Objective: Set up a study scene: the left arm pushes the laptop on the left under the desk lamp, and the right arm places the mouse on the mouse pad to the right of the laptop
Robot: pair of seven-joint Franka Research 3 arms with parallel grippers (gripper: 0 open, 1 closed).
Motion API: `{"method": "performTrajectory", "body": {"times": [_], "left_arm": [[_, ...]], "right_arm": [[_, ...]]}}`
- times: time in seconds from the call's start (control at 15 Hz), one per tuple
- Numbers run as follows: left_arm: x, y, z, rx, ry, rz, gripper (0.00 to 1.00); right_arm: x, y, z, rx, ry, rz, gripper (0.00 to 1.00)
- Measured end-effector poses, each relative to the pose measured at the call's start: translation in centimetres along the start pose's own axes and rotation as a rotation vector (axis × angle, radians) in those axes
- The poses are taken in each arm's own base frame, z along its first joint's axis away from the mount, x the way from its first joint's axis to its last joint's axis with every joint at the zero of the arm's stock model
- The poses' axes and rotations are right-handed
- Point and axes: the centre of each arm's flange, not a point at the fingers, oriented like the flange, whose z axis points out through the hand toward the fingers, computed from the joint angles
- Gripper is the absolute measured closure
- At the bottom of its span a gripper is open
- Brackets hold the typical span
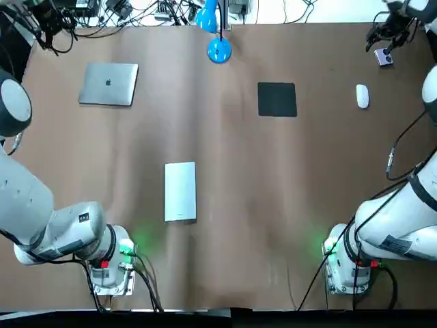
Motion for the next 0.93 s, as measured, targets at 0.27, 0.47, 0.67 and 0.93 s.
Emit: {"method": "performTrajectory", "body": {"times": [0.27,0.47,0.67,0.93], "left_arm": [[4.2,-1.1,5.9,-0.033,0.032,-0.346,0.0],[7.2,-2.4,11.4,-0.049,0.047,-0.488,0.0],[10.3,-3.9,18.5,-0.056,0.061,-0.618,0.0],[11.7,-5.1,22.8,-0.037,0.051,-0.658,0.0]], "right_arm": [[-1.7,0.4,7.8,-0.014,0.061,0.009,0.0],[-3.6,1.5,12.2,-0.019,0.059,0.029,0.0],[-4.7,3.0,15.1,-0.016,0.012,0.04,0.0],[-5.2,4.0,16.0,-0.014,-0.004,0.013,0.0]]}}
